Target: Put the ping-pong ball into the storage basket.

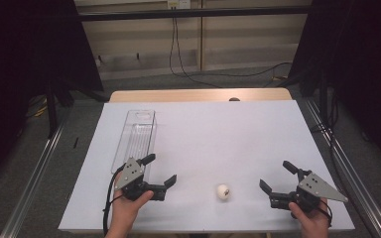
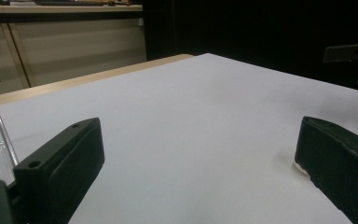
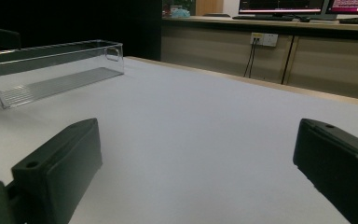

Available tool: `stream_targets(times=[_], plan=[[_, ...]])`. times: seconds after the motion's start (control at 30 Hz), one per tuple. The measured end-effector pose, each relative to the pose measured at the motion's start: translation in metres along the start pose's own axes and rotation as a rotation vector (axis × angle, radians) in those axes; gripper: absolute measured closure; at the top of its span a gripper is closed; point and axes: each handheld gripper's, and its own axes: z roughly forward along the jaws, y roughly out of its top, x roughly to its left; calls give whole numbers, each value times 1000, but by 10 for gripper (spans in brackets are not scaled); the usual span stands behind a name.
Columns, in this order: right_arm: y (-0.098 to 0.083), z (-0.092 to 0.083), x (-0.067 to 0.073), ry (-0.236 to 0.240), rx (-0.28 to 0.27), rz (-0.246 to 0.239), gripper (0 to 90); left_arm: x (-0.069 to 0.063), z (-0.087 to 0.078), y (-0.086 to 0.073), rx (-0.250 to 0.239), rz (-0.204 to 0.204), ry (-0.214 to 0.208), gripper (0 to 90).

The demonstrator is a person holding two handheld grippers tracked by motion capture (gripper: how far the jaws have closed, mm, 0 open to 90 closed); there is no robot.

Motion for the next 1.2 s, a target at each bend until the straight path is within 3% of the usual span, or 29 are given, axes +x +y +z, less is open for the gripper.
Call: stream_targets(times=[0.13,0.2,0.3,0.4,0.43,0.53,0.63,0.67,0.87,0.97,1.2], plan=[[0,-1,0,-3,-1,1,9,0,1,1,20,32,-6,15],[0,-1,0,-1,-2,3,9,-2,3,0,12,10,-5,16],[0,-1,0,-4,-5,3,10,-2,5,1,22,36,-13,16],[1,-1,0,-5,-5,5,10,-5,8,0,1,13,-18,16],[0,-1,0,-6,-5,4,10,-5,7,1,21,27,-21,16],[1,-1,0,-2,-4,2,10,-7,10,1,8,10,-18,16],[1,-1,0,-3,-3,3,10,-5,10,1,30,44,-26,16],[1,-1,0,-5,-3,5,10,-7,11,1,15,21,-21,16],[1,-1,0,-4,-4,5,10,-8,13,1,35,40,-32,16],[1,-1,0,-3,-5,5,9,-10,16,1,16,16,-30,16],[1,-1,0,-4,-9,1,10,-12,18,1,28,30,-39,16]])
